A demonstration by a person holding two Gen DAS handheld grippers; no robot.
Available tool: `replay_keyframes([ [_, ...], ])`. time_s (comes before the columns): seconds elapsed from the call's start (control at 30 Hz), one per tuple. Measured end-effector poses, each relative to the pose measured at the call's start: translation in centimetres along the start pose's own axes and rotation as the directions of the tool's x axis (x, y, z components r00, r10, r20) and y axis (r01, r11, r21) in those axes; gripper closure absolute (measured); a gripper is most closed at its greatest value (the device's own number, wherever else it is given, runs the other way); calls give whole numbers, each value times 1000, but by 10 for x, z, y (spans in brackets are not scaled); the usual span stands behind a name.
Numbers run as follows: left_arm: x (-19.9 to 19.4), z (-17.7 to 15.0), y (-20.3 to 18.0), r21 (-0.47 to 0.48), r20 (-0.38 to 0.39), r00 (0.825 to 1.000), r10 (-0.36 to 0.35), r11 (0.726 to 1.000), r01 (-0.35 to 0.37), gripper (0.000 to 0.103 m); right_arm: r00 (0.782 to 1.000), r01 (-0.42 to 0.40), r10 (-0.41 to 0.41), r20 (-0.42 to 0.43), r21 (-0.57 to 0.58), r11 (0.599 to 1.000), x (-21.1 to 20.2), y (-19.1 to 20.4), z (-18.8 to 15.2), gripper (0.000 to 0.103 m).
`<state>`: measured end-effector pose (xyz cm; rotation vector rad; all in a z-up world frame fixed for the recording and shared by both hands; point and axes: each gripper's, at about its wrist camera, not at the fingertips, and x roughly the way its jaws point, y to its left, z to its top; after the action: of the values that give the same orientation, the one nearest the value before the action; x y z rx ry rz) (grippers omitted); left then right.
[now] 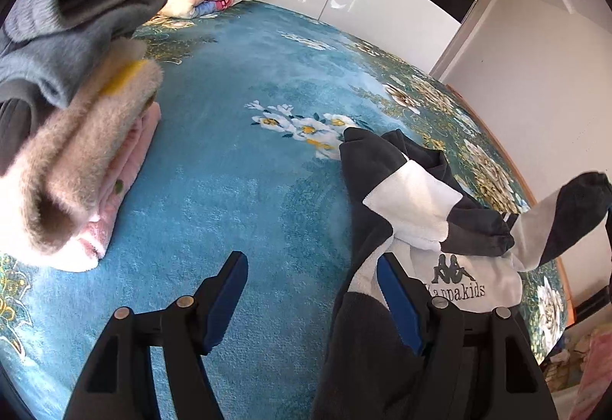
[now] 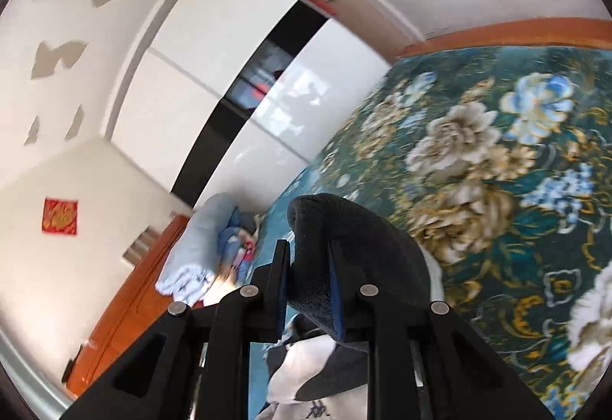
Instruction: Fold clothes
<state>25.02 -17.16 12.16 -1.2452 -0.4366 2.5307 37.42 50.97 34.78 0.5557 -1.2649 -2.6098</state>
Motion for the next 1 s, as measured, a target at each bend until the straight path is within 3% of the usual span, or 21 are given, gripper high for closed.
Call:
replay_keyframes([
  [0.17,1,-9,21,-56,-19,999,-36,998,35,29,976,-127,108,-190,-90,988,97,92,-54,83],
  [0.23,1,-11,24,-64,-31,997,-70,996,68,29,949,-138,104,-298,-96,986,152,113,-95,83],
  [0.33,-2,-16,24,-51,-43,994,-98,994,96,29,891,-138,89,-444,-80,987,234,129,-174,83],
  [0.43,-4,-22,32,-70,-71,990,-121,991,116,29,842,-69,-4,-540,-114,991,303,124,-248,83],
  [0.57,-6,-32,41,-87,-104,985,-137,988,128,29,769,100,-173,-615,-151,983,355,91,-302,83],
  [0.63,-4,-35,45,-99,-118,983,-140,987,128,28,763,148,-205,-613,-143,979,361,81,-311,81],
  [0.67,-2,-36,47,-111,-126,981,-147,985,133,28,770,170,-212,-602,-127,977,358,81,-311,77],
  [0.8,10,-42,41,-166,-169,959,-229,965,202,28,802,72,-75,-593,-28,997,322,96,-289,45],
  [0.87,16,-46,34,-179,-196,944,-264,956,230,28,821,12,-28,-571,-31,999,294,99,-273,45],
  [0.93,23,-53,24,-172,-230,934,-273,956,237,28,837,-10,-34,-546,-79,997,259,95,-256,45],
  [1.0,27,-62,15,-159,-257,926,-277,957,242,28,838,-40,-38,-544,-130,991,219,72,-239,45],
])
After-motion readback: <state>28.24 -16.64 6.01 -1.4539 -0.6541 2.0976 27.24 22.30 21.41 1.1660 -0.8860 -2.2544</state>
